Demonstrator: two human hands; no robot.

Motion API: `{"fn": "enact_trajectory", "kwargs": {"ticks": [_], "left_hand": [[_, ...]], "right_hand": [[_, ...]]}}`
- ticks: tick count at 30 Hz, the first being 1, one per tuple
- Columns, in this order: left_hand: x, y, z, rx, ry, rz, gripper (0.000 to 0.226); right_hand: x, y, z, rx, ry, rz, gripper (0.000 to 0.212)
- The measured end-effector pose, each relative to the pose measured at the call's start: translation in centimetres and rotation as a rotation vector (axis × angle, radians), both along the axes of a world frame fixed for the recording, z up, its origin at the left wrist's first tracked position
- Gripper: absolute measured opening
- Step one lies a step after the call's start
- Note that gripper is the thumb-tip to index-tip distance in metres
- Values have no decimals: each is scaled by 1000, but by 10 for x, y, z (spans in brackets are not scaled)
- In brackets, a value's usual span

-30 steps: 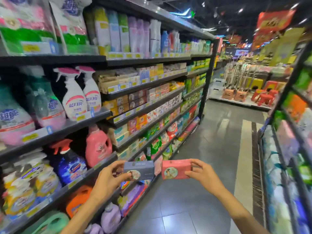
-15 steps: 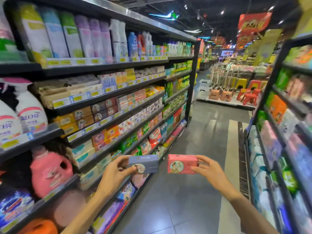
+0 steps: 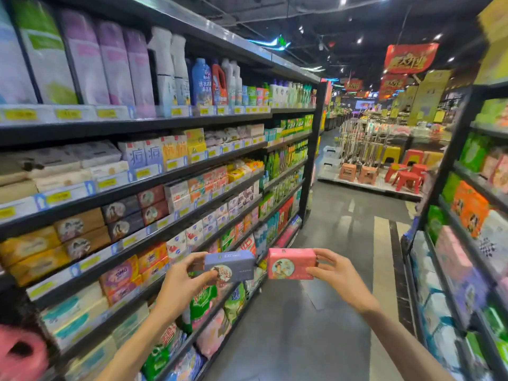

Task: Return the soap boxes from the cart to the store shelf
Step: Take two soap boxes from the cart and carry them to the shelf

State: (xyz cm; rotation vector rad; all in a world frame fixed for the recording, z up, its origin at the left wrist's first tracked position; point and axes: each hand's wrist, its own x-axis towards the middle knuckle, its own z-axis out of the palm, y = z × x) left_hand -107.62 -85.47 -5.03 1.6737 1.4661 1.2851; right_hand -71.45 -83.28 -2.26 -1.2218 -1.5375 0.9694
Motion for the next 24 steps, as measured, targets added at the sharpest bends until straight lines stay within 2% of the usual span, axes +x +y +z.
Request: {"fn": "enact_trajectory", "kwargs": {"ticks": [6,9,14,21,24], "left_hand": [[-27,62,10,-2,-2,95,34],[-50,85,10,-12,-12,179,37],[-93,109,-1,-21,-31,387,49],[-116,127,10,0,-19,717,50],[-122,131,11,-20,4,855,41]], "right_hand": [[-31,112,2,1,-24,66,40],[-60,167,-1,-1,-30,174,41],[-123,251,1,1,-36,388,42],[-213,342,8,39,-38,690,36],[-243,370,3,57,-28,768,39]]}}
